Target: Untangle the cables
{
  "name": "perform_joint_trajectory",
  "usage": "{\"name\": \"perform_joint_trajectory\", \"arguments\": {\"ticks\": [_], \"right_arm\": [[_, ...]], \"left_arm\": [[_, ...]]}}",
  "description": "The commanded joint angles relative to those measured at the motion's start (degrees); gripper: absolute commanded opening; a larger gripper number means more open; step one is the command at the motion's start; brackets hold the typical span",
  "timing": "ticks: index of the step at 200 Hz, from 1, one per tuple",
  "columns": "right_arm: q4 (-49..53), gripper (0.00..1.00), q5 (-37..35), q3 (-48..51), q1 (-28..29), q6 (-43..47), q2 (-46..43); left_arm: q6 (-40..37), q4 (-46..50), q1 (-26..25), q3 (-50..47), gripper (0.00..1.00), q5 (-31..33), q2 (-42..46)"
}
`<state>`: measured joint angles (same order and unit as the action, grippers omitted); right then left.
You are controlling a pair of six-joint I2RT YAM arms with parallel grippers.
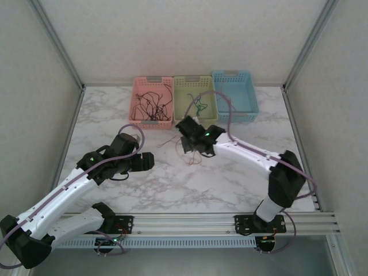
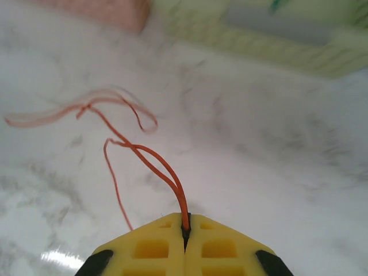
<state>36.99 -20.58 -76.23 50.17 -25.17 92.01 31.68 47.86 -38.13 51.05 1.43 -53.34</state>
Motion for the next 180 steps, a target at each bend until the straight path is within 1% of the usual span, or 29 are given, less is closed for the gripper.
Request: {"name": "perform_joint_trajectory", "arguments": {"ticks": [1, 9, 12, 19, 58, 88, 110, 124, 162, 180], "right_arm": [[-1.87, 0.0, -5.06, -1.81, -5.42, 4.24, -5.17], [-2.72, 0.0, -5.18, -2.83, -7.07, 5.33, -6.3], [-2.91, 0.0, -5.19, -3.37, -8.74, 5.59, -6.53], [-3.03, 0.0, -5.17, -4.91, -10.71, 6.31, -6.82], [-5.43, 0.0, -4.56, -11.75, -21.03, 6.5, -4.7], [-6.07, 0.0, -4.78, -17.76, -27.2, 4.41, 1.09], [-9.39, 0.0, -0.61, -19.17, -31.44, -0.48, 5.63], [-10.03, 0.0, 0.23, -21.43, -33.2, -3.3, 9.45], [-8.9, 0.0, -2.59, -30.58, -35.35, -5.49, 20.62], [-7.58, 0.0, -1.91, -34.65, -36.93, -6.74, 25.76]], "left_arm": [[-0.46, 1.36, 0.45, 1.25, 0.82, 0.5, 0.72], [-0.41, 1.38, 0.51, 1.25, 0.82, 0.49, 0.7], [-0.47, 1.37, 0.48, 1.25, 0.82, 0.5, 0.73], [-0.47, 1.31, 0.51, 1.2, 0.82, 0.5, 0.74], [-0.44, 1.45, 0.49, 1.19, 0.82, 0.59, 0.77], [-0.39, 1.45, 0.52, 1.25, 0.82, 0.58, 0.74], [-0.44, 1.32, 0.55, 1.25, 0.82, 0.42, 0.56], [-0.39, 1.25, 0.51, 1.25, 0.82, 0.16, 0.43], [-0.26, 1.23, 0.56, 1.08, 0.82, -0.2, 0.69], [-0.3, 1.23, 0.53, 1.07, 0.82, -0.19, 0.54]]}}
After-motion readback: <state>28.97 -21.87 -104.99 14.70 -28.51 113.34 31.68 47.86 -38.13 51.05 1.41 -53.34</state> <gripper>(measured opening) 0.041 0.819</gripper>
